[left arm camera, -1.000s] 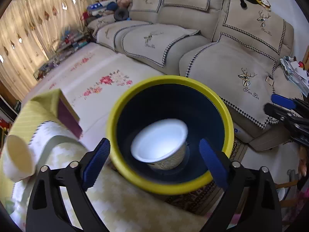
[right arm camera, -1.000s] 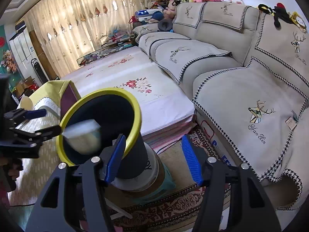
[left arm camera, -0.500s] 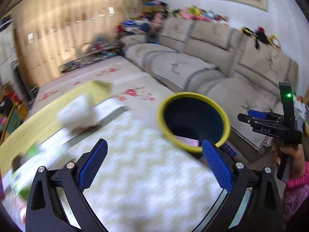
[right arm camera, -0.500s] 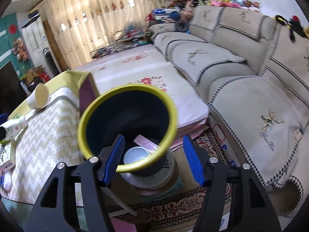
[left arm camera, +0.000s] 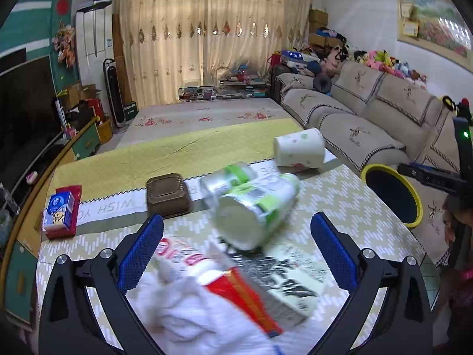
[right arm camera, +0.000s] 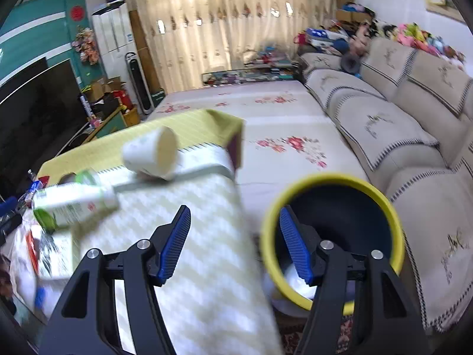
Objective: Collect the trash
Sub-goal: 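Grasp the white paper cup lying on the table with the right gripper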
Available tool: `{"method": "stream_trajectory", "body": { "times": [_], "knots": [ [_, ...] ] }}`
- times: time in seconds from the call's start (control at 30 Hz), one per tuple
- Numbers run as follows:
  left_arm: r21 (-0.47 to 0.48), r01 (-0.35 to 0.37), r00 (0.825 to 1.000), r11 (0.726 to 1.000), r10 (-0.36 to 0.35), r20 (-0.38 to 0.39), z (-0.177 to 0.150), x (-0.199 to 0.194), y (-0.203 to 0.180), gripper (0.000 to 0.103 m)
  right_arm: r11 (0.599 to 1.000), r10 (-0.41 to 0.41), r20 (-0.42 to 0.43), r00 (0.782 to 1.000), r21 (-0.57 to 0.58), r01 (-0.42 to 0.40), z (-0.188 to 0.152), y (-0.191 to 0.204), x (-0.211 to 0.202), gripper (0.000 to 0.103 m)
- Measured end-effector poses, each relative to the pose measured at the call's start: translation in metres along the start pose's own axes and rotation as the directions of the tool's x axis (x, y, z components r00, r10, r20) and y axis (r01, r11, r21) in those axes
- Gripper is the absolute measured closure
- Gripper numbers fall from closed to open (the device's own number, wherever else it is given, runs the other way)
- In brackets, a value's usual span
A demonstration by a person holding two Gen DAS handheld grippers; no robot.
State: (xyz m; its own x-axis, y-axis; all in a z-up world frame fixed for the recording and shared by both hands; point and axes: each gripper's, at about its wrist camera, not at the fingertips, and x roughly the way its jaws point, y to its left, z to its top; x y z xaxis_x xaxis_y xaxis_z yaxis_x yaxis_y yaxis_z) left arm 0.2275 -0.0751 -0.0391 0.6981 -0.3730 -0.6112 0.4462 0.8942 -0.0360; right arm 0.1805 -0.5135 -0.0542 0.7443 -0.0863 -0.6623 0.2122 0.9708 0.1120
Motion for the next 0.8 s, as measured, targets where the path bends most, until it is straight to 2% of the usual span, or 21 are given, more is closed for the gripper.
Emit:
{"method": "stream_trajectory", "body": {
  "times": [0.13, 0.3, 0.43, 0.6, 0.7, 0.8],
  "knots": [
    [-0.007, 0.000, 1.000, 1.000, 0.000, 0.014, -0.010, 0.002, 0.022, 0.005, 0.999, 0.036, 0.005, 0.999, -0.031, -0.036, 0.030, 0.052, 0.029, 0.043],
    [-0.040, 0.075, 0.997, 0.996, -0.075, 0.017, -0.014, 0.008, 0.032, 0.005, 0.997, 0.071, -0.024, 0.997, -0.042, -0.072, 0.056, 0.098, 0.070, 0.043],
    [-0.065, 0.096, 0.995, 0.993, -0.096, 0.004, -0.014, 0.007, 0.028, 0.005, 0.999, 0.010, 0.006, 1.000, -0.046, -0.009, 0.069, 0.123, 0.096, 0.021],
    [-0.066, 0.091, 0.996, 0.994, -0.092, -0.002, -0.014, 0.009, 0.020, 0.005, 0.998, 0.006, 0.008, 1.000, -0.069, -0.005, 0.072, 0.144, 0.115, 0.012],
    [-0.061, 0.086, 0.996, 0.994, -0.087, -0.008, -0.014, 0.012, 0.018, 0.005, 0.991, -0.090, 0.000, 0.996, -0.102, 0.089, 0.072, 0.154, 0.130, 0.010],
    [-0.062, 0.086, 0.996, 0.994, -0.087, -0.010, -0.016, 0.012, 0.017, 0.005, 0.990, -0.101, -0.037, 0.994, -0.100, 0.097, 0.073, 0.158, 0.146, 0.010]
  ]
}}
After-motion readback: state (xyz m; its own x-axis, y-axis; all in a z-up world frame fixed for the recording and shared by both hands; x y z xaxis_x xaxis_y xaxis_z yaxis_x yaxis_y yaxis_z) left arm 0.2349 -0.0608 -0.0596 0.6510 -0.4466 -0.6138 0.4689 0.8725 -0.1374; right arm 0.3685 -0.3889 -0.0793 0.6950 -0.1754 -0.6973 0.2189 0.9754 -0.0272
